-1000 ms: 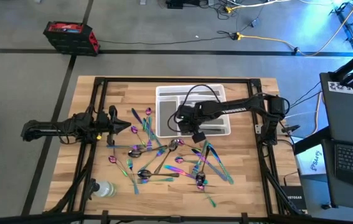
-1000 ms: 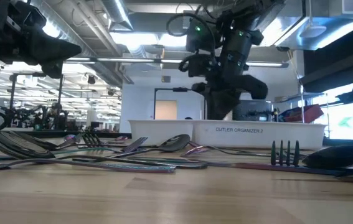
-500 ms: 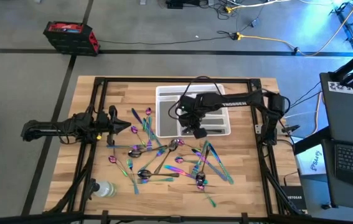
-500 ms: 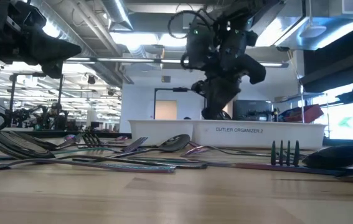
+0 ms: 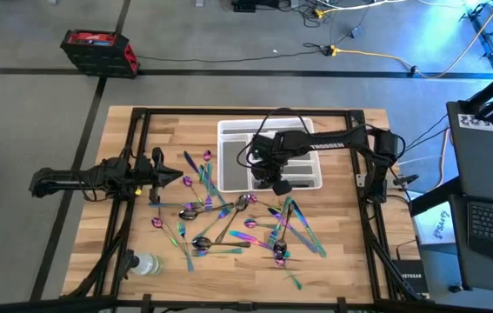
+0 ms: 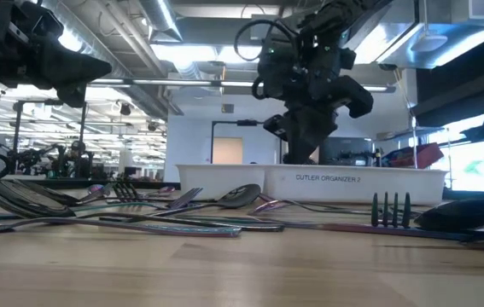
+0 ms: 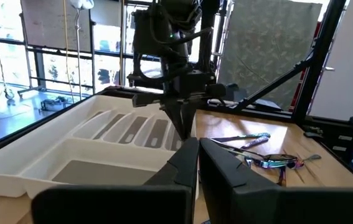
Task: Sort silverware
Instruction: Put the black spoon into the tray organizer
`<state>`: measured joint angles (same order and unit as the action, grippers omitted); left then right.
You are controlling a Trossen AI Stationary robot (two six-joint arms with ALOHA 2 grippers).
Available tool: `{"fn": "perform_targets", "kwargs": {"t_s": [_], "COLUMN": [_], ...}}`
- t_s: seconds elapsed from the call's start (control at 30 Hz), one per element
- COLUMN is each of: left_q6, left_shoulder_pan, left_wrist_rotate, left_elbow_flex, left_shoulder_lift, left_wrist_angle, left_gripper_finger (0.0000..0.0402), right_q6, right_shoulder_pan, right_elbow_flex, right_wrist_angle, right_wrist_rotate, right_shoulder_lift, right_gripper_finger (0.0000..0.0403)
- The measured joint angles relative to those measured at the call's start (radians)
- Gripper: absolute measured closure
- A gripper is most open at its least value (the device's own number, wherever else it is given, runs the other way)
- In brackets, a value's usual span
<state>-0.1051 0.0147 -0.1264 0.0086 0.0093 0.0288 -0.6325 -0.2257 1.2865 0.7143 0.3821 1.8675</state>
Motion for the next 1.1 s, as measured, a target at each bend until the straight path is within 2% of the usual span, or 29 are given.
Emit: {"fn": "perform_targets", "kwargs": {"t_s": [0.4,0.63,0.7,0.83,1.03,1.1], "left_q6": [0.000,0.000,0.000,0.000,0.000,0.000], "left_shoulder_pan": [0.000,0.000,0.000,0.000,0.000,0.000], "left_wrist_rotate": [0.000,0.000,0.000,0.000,0.000,0.000], "left_elbow_flex": [0.000,0.000,0.000,0.000,0.000,0.000], "left_shoulder_lift": [0.000,0.000,0.000,0.000,0.000,0.000], "left_wrist_angle": [0.000,0.000,0.000,0.000,0.000,0.000], "left_gripper_finger": [0.0402,0.0402,0.0402,0.0402,0.0402,0.0402], "right_q6": [-0.002,0.024,0.183,0.657,1.222,1.420], "right_shoulder_pan": [0.004,0.118,0.158,0.217,0.272,0.300], "right_elbow_flex": [0.028,0.094,0.095,0.093,0.093,0.093], "right_wrist_angle": [-0.021,-0.085,-0.140,-0.256,-0.453,-0.519], "right_wrist_rotate": [-0.144,-0.155,-0.164,-0.236,-0.268,-0.340], "right_shoulder_lift": [-0.002,-0.020,-0.020,-0.013,0.003,0.035], "right_gripper_finger": [0.0346,0.0349,0.0349,0.0349,0.0349,0.0349]}}
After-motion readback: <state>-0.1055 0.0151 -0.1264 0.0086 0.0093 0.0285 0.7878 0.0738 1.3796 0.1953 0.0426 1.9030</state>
